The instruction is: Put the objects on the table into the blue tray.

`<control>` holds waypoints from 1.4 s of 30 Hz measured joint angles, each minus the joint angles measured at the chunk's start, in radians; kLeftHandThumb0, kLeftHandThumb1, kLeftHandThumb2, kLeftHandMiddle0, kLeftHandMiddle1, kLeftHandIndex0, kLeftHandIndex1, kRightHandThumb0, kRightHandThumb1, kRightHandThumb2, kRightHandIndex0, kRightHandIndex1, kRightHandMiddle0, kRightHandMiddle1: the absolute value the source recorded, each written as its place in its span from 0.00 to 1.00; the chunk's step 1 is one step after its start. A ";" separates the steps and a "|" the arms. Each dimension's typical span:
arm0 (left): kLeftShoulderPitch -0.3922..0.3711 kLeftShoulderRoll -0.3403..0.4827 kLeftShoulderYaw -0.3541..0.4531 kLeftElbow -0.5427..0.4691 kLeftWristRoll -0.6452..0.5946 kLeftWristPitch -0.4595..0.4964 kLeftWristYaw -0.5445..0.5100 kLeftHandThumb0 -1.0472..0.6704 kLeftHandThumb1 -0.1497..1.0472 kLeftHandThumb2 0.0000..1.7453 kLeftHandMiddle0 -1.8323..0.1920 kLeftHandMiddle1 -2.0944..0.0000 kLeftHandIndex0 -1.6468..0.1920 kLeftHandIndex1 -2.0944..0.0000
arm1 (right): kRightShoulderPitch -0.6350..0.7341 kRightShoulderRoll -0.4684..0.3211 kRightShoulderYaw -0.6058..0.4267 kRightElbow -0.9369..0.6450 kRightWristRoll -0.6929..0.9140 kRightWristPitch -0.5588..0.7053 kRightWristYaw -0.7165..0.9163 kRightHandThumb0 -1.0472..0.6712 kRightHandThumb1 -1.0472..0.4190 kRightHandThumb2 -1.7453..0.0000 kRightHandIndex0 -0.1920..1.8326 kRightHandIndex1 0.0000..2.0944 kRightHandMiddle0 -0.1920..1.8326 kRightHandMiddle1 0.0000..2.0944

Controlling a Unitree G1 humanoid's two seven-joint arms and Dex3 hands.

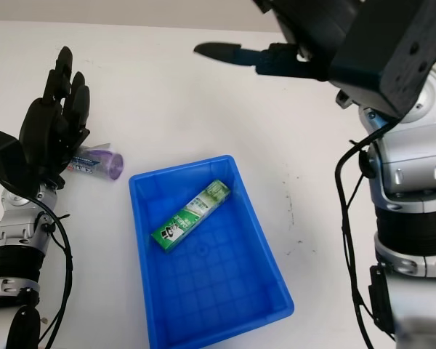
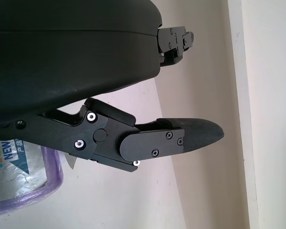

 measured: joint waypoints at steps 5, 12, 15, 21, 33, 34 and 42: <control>0.013 0.051 -0.018 -0.022 0.110 -0.036 0.026 0.17 1.00 0.31 0.97 0.97 0.96 0.97 | 0.087 0.051 -0.082 0.103 0.033 0.004 -0.087 0.31 0.00 0.80 0.01 0.31 0.00 0.33; 0.024 0.251 -0.037 -0.085 0.214 -0.074 -0.072 0.12 1.00 0.26 0.96 0.97 0.94 0.97 | 0.202 0.123 -0.165 0.266 0.130 0.069 -0.132 0.27 0.00 0.65 0.00 0.06 0.00 0.05; 0.032 0.314 -0.037 -0.161 0.207 0.028 -0.156 0.09 1.00 0.15 0.94 0.97 0.93 0.97 | 0.217 0.148 -0.177 0.275 0.157 0.095 -0.154 0.25 0.00 0.63 0.00 0.02 0.00 0.01; 0.039 0.470 -0.073 -0.218 0.229 0.048 -0.361 0.13 0.94 0.04 0.95 0.98 0.94 0.98 | 0.237 0.166 -0.182 0.262 0.187 0.117 -0.177 0.25 0.00 0.62 0.00 0.00 0.00 0.00; -0.073 0.594 -0.234 -0.133 0.355 -0.144 -0.580 0.26 0.79 0.02 0.92 0.96 0.91 0.96 | 0.239 0.171 -0.190 0.219 0.214 0.178 -0.209 0.29 0.00 0.59 0.00 0.00 0.00 0.00; -0.073 0.594 -0.243 -0.134 0.371 -0.145 -0.580 0.26 0.79 0.02 0.92 0.96 0.90 0.96 | 0.239 0.171 -0.191 0.219 0.216 0.184 -0.212 0.29 0.00 0.60 0.00 0.00 0.00 0.00; -0.081 0.578 -0.283 -0.075 0.393 -0.135 -0.564 0.26 0.79 0.03 0.88 0.96 0.86 0.96 | 0.237 0.171 -0.195 0.215 0.221 0.193 -0.215 0.29 0.00 0.60 0.00 0.00 0.00 0.00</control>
